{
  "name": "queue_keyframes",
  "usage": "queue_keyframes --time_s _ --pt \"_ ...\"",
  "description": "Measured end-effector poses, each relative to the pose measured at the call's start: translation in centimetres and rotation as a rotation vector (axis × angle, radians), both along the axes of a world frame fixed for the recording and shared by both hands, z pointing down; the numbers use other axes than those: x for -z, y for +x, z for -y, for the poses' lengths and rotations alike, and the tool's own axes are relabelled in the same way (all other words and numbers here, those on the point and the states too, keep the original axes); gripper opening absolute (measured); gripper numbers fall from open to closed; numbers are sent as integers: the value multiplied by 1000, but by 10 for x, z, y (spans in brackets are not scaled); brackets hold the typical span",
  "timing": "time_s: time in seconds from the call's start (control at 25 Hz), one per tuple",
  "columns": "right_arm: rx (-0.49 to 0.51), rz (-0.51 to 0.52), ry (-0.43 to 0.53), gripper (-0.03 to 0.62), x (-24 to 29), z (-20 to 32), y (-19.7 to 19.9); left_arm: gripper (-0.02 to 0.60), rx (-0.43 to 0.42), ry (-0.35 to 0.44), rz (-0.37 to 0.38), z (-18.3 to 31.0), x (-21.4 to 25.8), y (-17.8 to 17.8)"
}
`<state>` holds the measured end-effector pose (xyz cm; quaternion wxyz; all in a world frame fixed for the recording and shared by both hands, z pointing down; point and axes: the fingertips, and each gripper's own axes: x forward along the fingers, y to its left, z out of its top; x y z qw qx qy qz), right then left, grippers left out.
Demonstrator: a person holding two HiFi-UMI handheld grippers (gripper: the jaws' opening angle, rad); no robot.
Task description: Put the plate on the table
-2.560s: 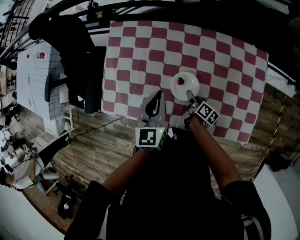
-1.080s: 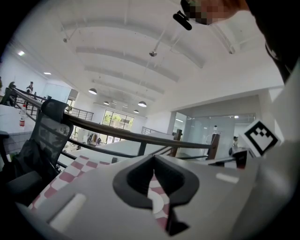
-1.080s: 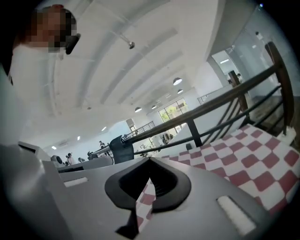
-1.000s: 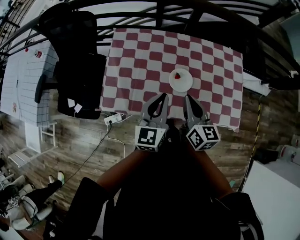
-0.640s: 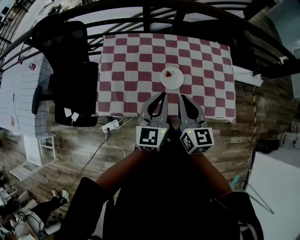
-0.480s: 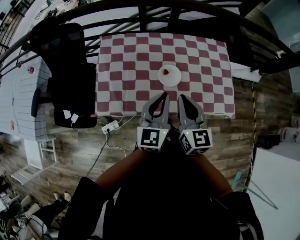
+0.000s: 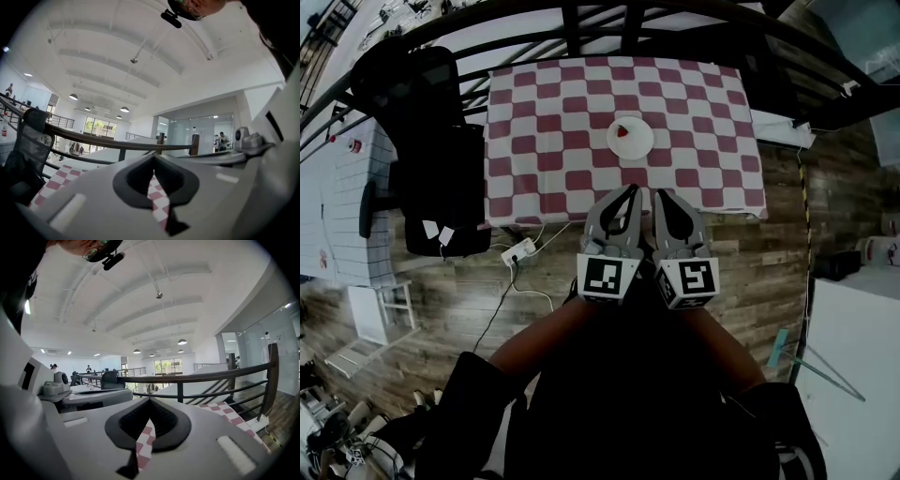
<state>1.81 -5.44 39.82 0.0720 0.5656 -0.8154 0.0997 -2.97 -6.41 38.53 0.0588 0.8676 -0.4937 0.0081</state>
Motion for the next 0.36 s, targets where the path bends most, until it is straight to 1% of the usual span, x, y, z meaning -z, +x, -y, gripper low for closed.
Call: queue_keyframes --time_s 0.12,0.24,0.36 --pt "-5 -4 3 -3 -2 -6 3 9 -24 -3 -22 -10 -2 8" --pt "-3 -14 2 -3 -7 -12 4 9 -43 1 -4 -14 -4 13" --pt "-1 -23 -18 -3 -14 -20 6 9 -55 -5 -5 -16 -6 17"
